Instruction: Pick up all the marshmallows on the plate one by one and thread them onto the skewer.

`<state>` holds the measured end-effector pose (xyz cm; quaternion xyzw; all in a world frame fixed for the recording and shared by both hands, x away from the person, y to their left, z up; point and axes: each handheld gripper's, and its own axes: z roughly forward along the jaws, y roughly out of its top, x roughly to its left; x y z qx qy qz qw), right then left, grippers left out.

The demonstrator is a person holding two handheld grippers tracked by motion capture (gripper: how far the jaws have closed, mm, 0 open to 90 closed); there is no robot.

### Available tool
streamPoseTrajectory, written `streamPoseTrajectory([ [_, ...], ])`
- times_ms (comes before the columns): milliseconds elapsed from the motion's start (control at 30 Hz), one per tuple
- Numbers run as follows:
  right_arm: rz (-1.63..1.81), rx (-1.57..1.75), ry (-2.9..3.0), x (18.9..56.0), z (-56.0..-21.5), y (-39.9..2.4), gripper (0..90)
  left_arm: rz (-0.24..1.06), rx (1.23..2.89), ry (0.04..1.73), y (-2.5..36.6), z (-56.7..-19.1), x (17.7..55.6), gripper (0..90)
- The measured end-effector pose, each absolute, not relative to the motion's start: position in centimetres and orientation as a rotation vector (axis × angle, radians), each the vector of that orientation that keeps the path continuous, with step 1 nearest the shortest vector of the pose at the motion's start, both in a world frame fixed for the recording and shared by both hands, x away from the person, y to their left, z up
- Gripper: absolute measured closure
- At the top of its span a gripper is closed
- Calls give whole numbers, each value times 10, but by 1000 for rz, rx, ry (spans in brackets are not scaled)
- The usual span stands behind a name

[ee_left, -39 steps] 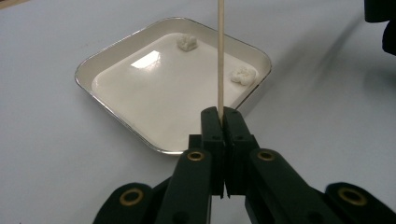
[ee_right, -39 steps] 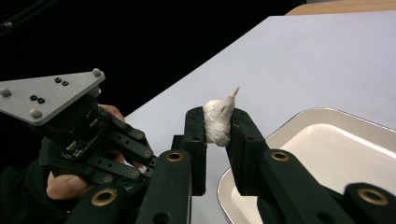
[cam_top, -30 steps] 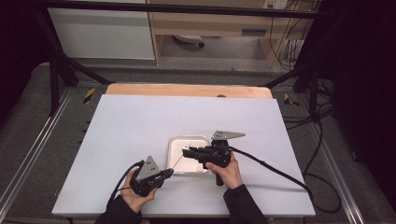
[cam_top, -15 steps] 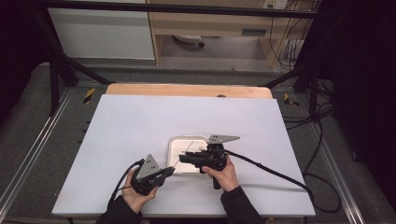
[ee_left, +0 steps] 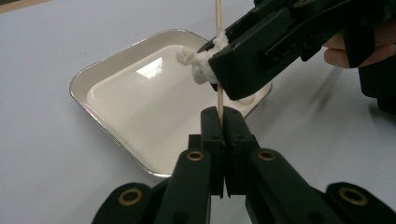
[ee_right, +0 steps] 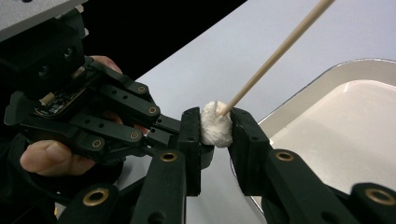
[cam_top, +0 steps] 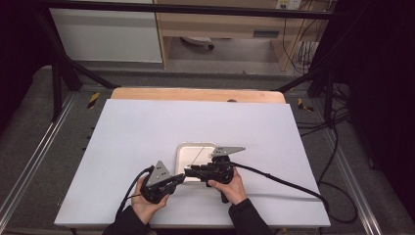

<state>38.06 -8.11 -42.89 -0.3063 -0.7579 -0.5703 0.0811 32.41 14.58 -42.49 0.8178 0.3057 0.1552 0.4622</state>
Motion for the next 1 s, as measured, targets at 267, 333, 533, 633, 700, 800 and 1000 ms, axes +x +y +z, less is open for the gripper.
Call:
streamPoseTrajectory([
  [267,-1692,-906,-2289,381,-427,-81,717,377,2007,747,146,-425,324,883],
  [333,-1693,-913,-2284,380,-424,-82,619,383,2006,756,147,-425,324,883],
  [533,-1682,-962,-2370,380,-414,-89,409,386,1983,778,157,-422,327,883],
  [633,-1655,-989,-2427,381,-413,-92,304,394,1980,782,161,-422,326,883],
  [700,-1640,-1001,-2471,382,-414,-92,236,397,1978,783,163,-422,326,883],
  [800,-1593,-1006,-2560,382,-415,-94,156,406,1980,784,166,-422,326,882],
  [1000,-1528,-1012,-2673,383,-413,-104,82,412,1981,790,173,-421,326,882],
])
